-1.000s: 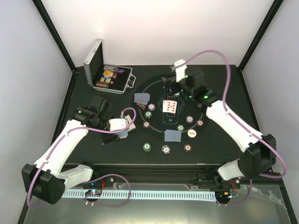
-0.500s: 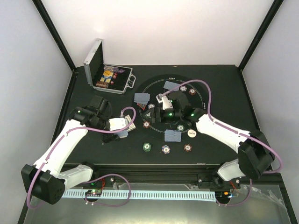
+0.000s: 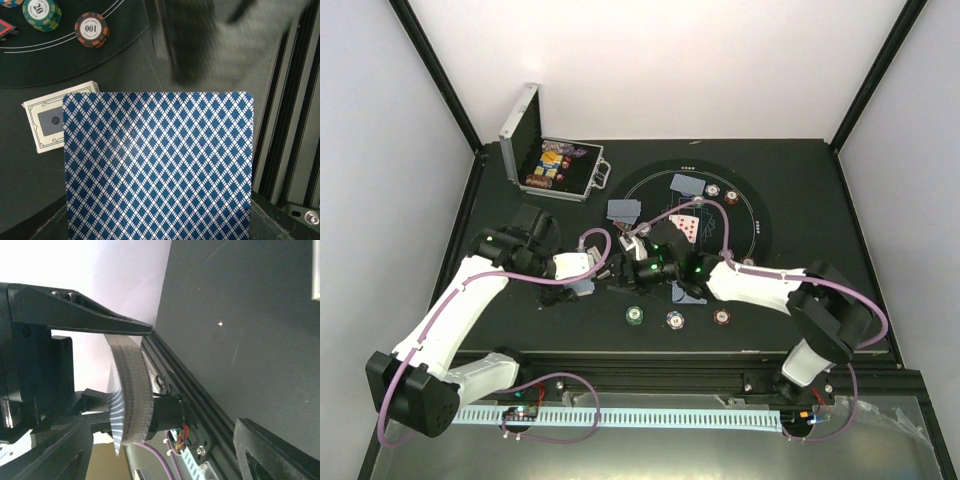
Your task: Distribute texas hold em gaming equipment
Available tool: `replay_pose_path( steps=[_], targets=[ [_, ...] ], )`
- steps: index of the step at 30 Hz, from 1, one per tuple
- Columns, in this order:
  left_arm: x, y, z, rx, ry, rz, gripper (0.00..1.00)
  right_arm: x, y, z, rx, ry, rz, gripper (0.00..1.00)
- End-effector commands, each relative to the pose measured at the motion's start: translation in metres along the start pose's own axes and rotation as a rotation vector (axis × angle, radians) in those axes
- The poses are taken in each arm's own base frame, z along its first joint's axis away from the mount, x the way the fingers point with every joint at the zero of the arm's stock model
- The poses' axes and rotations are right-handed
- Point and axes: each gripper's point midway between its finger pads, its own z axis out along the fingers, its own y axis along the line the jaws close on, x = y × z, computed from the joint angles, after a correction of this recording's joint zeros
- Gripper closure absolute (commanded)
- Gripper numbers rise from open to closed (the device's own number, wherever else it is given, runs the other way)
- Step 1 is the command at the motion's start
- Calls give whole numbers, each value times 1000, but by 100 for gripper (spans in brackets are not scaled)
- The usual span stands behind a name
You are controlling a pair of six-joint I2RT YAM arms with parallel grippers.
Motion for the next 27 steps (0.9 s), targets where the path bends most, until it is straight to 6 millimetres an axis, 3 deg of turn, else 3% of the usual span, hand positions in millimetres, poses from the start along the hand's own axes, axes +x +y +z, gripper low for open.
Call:
replay_pose_path(
  steps=[1, 8, 17, 24, 27],
  targets=[
    [-13, 3, -11, -5, -42, 1, 98, -4, 36, 12, -111, 12, -12, 21],
    [-11, 3, -10, -8, -37, 6, 98, -4, 37, 30, -149, 40, 18, 24],
    [-13, 2, -14, -13, -44, 14, 98, 0, 12, 47, -126, 89, 59, 31],
    [-13, 2, -13, -10, -42, 11, 98, -3, -13, 38, -99, 76, 100, 34],
    [-12, 2, -13, -12, -40, 12, 98, -6, -18, 30, -92, 62, 96, 40]
  ],
)
